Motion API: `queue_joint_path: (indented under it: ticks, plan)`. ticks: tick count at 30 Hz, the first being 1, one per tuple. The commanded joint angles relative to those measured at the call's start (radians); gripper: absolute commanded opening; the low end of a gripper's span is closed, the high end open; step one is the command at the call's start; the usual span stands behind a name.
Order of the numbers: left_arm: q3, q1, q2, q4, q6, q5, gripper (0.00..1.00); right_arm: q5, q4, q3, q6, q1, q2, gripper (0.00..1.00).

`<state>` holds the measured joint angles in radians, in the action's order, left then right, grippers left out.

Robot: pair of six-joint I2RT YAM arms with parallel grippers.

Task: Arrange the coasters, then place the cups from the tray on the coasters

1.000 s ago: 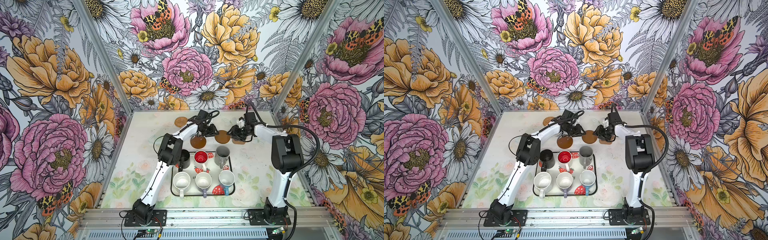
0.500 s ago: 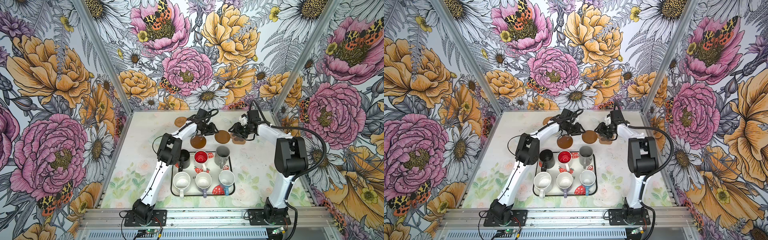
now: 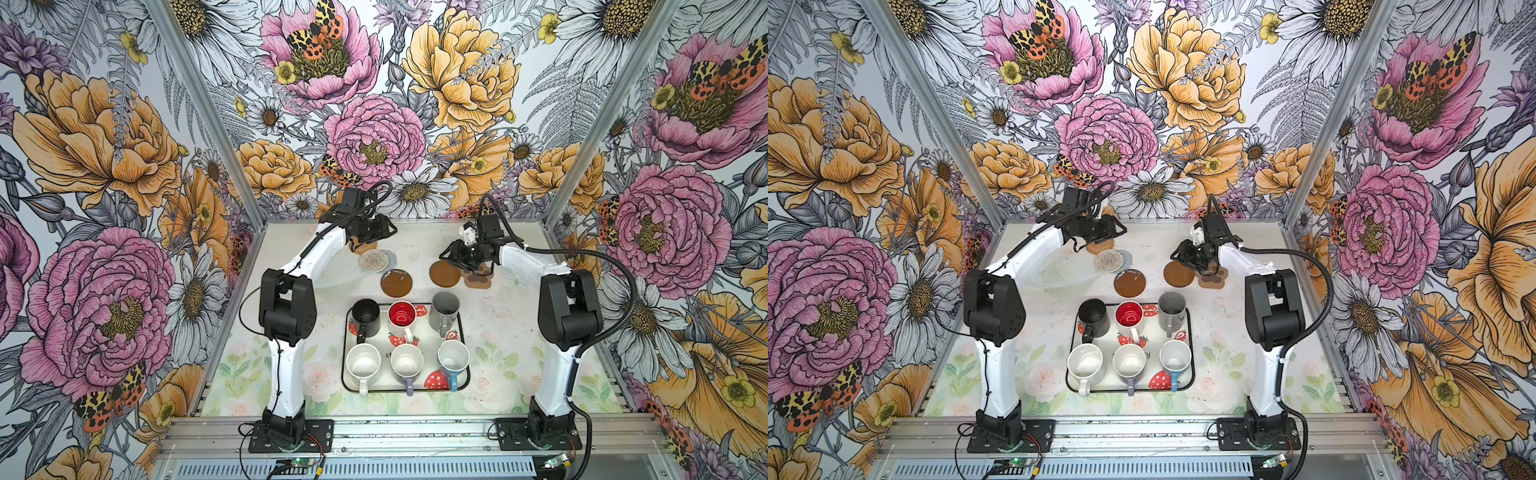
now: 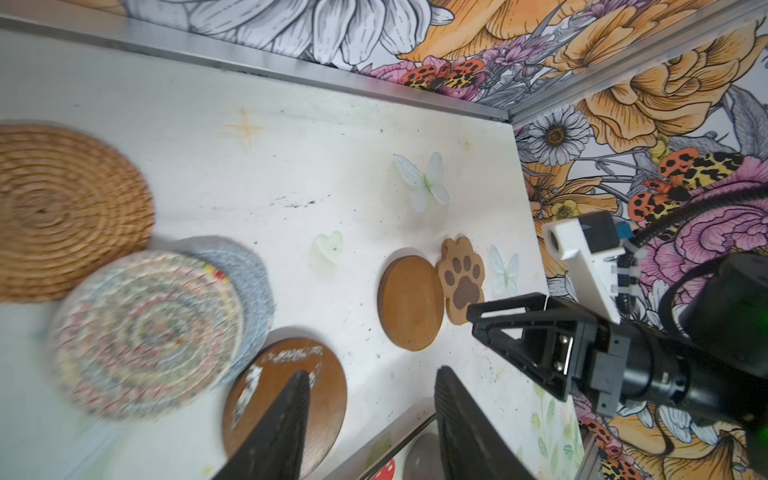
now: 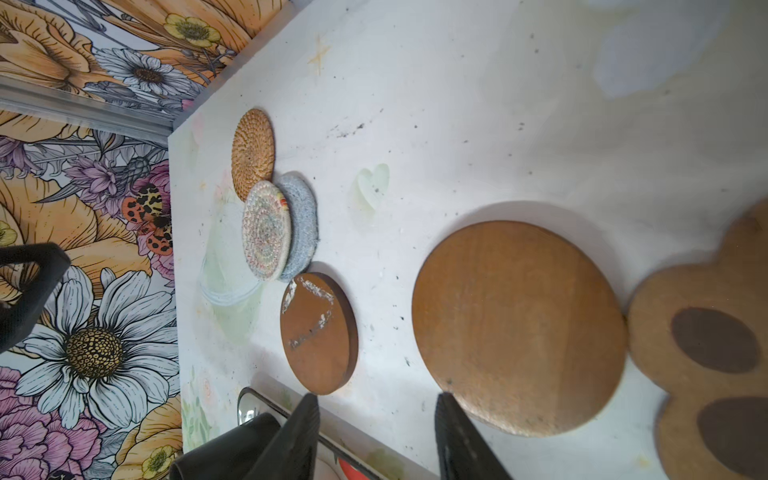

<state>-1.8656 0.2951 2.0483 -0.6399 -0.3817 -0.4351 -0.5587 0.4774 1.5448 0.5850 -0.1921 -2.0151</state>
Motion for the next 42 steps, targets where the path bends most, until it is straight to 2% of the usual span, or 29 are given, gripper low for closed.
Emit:
queue_joint_path:
  ticks: [1,6,12,35,42]
  plan:
    - [0.124,-0.012,-0.053,-0.01,0.064,0.076,0.51,-0.034,-0.01,0.057,0.014,-0.021,-0.064,0.47]
    - [0.287,-0.015,-0.118,0.018,0.075,0.09,0.52,-0.055,-0.008,0.112,0.022,-0.056,-0.137,0.47]
    - [0.391,-0.012,-0.113,0.097,0.041,0.05,0.52,-0.073,-0.003,0.143,0.025,-0.095,-0.188,0.46]
    - [0.424,0.027,0.024,0.193,-0.02,0.03,0.53,-0.074,0.021,0.178,0.033,-0.162,-0.268,0.45]
    - [0.41,0.042,0.067,0.197,-0.021,0.016,0.48,-0.073,0.03,0.191,0.037,-0.178,-0.281,0.45]
